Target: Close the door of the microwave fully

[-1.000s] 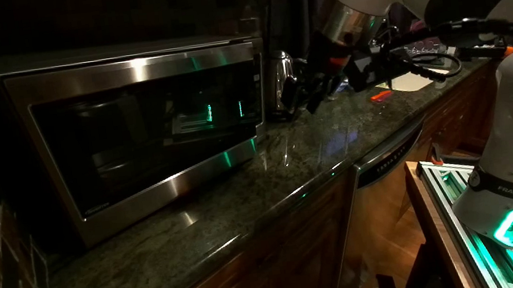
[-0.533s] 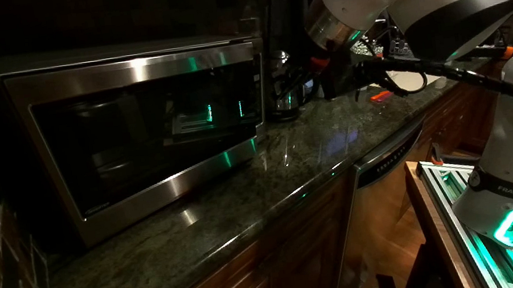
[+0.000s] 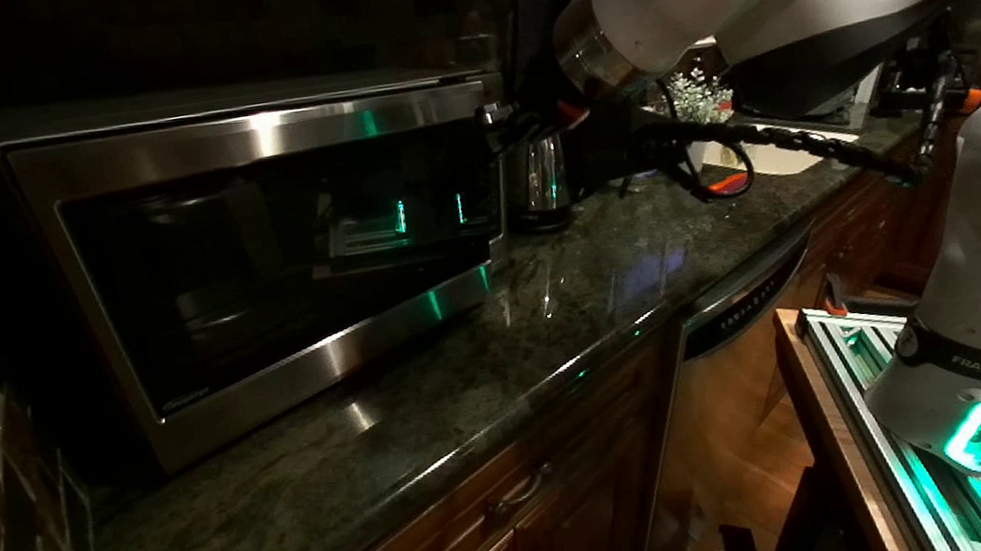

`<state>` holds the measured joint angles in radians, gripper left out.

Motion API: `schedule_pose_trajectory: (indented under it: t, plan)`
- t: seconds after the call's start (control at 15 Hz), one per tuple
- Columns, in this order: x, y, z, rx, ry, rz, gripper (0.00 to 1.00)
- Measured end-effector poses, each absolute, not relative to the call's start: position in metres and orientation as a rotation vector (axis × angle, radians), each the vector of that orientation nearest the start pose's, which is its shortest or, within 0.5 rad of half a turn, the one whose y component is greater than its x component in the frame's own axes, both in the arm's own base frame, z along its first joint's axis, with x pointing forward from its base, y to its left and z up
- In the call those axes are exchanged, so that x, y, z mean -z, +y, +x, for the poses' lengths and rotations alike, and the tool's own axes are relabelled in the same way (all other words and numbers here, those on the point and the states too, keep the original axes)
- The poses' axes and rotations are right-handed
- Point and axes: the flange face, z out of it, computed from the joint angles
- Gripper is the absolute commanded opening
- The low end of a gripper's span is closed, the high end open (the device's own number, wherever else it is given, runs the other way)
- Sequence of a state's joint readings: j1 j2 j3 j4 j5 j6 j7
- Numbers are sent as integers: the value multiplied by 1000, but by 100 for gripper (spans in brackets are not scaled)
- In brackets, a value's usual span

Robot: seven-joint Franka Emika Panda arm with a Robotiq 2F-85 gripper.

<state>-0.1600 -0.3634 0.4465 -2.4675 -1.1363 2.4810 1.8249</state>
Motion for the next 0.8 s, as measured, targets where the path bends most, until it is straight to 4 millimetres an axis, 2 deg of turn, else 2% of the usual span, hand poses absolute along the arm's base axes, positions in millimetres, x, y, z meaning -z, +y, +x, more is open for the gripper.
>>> schedule_pose_trajectory:
  t: [0.33, 0.8]
  plan:
    - [-444, 133, 454, 1685, 1006, -2810, 0]
    - [-445, 130, 461, 1825, 958, -2800, 0]
